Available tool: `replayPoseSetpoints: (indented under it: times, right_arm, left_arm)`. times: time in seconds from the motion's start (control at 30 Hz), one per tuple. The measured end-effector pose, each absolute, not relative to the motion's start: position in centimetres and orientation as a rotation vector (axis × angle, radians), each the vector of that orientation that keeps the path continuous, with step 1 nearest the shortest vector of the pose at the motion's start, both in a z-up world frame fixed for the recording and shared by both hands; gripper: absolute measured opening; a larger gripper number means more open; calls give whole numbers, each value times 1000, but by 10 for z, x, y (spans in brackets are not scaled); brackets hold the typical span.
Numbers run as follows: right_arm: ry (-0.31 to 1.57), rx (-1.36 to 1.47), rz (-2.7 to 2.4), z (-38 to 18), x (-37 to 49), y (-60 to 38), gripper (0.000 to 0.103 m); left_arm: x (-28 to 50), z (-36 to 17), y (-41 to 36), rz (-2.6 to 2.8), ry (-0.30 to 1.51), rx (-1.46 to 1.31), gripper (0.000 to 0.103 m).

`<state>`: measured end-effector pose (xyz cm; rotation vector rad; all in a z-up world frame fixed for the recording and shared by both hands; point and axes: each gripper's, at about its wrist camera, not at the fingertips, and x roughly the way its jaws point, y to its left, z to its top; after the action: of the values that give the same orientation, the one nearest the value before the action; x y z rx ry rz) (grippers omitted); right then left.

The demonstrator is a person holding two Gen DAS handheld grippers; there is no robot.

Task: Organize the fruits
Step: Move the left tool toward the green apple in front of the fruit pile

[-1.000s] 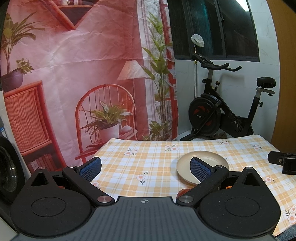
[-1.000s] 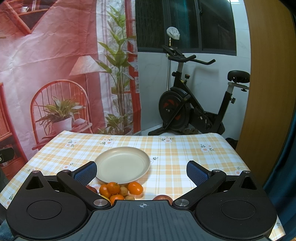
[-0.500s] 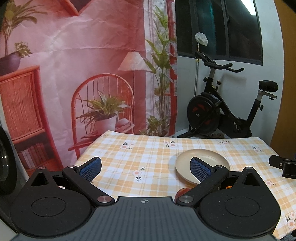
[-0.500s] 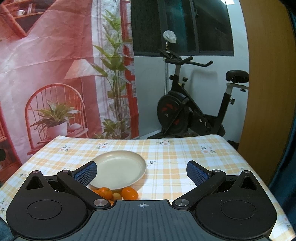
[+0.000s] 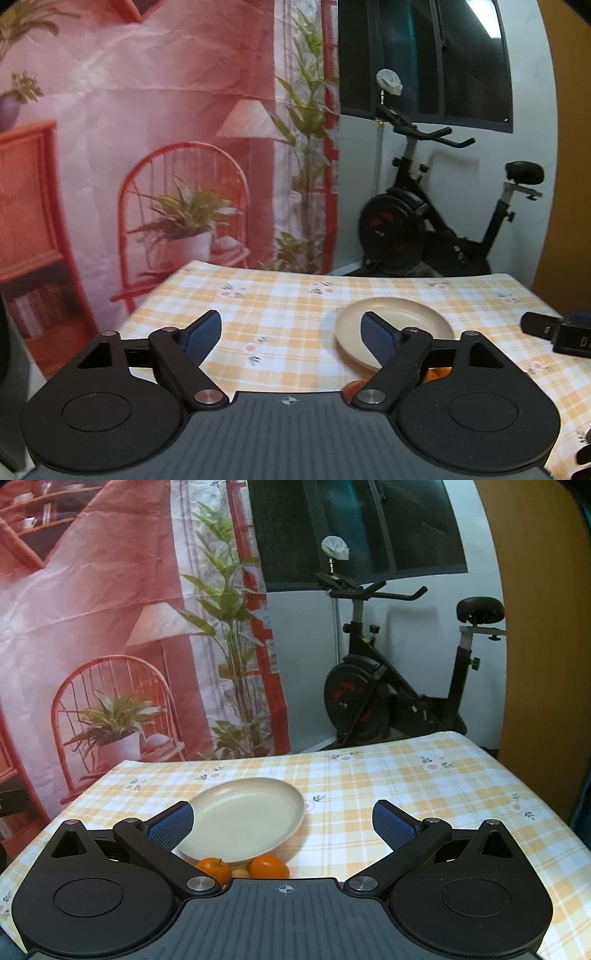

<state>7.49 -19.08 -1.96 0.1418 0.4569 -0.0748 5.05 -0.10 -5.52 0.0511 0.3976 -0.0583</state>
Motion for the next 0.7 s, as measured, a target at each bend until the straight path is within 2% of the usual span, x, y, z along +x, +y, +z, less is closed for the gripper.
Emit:
replayPoseSetpoints:
  times: [0.4, 0.7]
  right_arm:
    - [529, 90, -22, -43, 76, -181, 103]
    - [518, 49, -8, -58, 69, -175, 103]
  left_arm:
    - [71, -98, 10, -112, 542, -2, 79]
    - [72, -105, 9, -124, 575, -7, 79]
